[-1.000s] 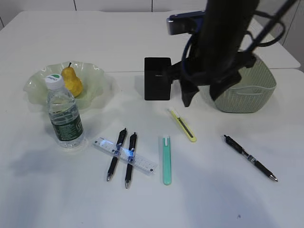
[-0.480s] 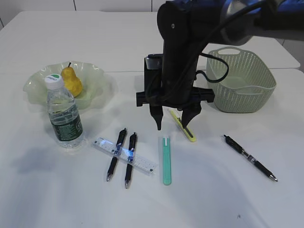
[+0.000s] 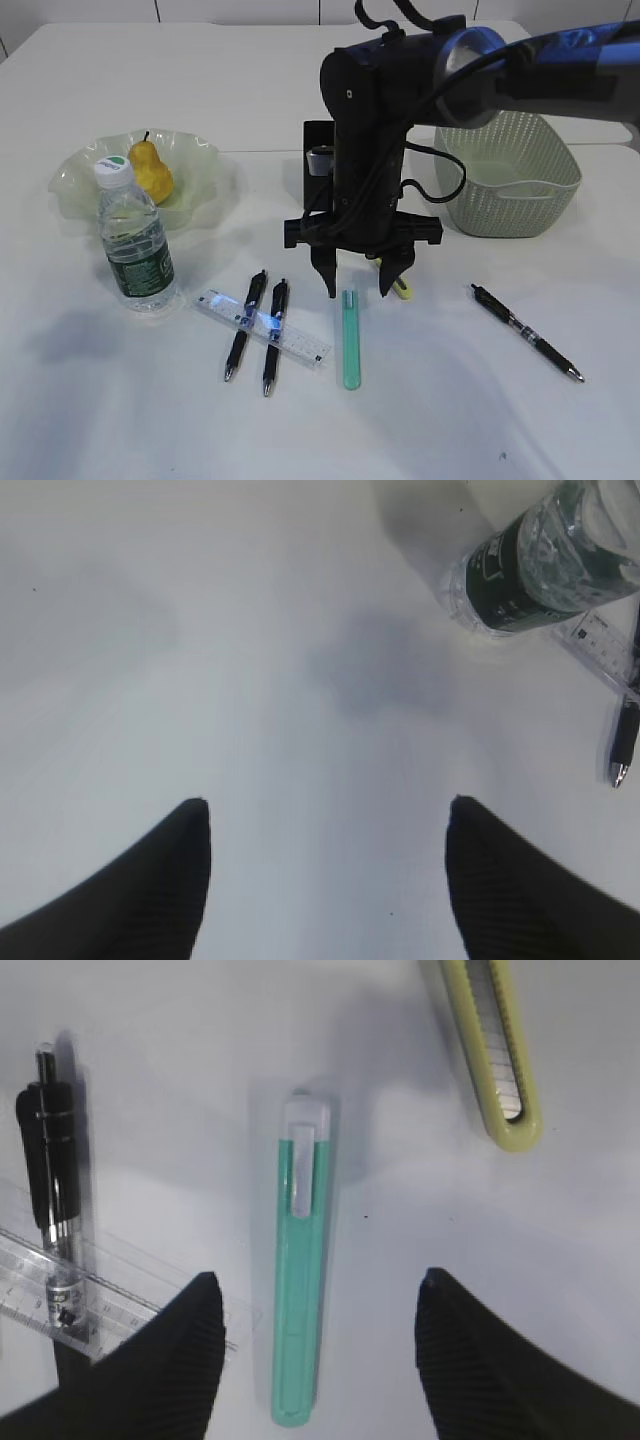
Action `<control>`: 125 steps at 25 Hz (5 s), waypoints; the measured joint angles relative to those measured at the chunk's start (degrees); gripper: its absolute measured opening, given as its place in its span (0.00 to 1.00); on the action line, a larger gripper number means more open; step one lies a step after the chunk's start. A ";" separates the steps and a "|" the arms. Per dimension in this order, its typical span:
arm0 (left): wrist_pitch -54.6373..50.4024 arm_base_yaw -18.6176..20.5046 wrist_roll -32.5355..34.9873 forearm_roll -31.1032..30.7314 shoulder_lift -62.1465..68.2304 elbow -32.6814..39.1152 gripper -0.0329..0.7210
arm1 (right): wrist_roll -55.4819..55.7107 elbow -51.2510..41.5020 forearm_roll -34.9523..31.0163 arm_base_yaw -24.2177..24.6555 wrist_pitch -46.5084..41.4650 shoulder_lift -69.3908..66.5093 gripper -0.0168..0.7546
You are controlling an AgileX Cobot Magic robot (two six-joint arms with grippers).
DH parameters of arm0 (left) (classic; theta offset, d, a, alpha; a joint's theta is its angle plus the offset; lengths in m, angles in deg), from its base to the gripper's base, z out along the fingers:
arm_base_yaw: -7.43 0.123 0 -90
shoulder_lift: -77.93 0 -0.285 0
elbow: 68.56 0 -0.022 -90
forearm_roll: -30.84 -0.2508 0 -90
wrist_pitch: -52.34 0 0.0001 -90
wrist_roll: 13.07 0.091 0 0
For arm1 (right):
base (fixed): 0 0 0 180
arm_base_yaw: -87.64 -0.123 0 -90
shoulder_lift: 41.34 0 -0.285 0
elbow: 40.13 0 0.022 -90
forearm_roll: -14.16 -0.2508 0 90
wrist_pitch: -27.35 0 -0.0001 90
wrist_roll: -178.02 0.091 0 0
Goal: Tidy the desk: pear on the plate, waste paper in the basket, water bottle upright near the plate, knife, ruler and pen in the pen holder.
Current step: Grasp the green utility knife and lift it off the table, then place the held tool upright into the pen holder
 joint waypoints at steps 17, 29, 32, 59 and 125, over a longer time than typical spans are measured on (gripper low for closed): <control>0.65 0.00 0.00 0.00 0.00 0.00 0.73 | 0.69 2.51 0.35 0.00 0.10 -4.31 0.60; 0.79 0.00 0.00 0.02 0.00 0.00 0.73 | 0.78 2.51 0.45 0.00 1.67 -4.86 0.60; 0.79 0.00 0.00 0.12 0.00 0.00 0.73 | 0.78 2.51 0.79 0.00 2.15 -4.86 0.60; 0.79 0.00 0.00 0.24 0.00 0.00 0.73 | 0.78 2.72 0.00 0.00 2.49 -7.70 0.32; -0.59 0.00 0.00 0.24 0.00 0.00 0.73 | -15.12 -32.61 18.53 3.35 59.09 29.84 0.17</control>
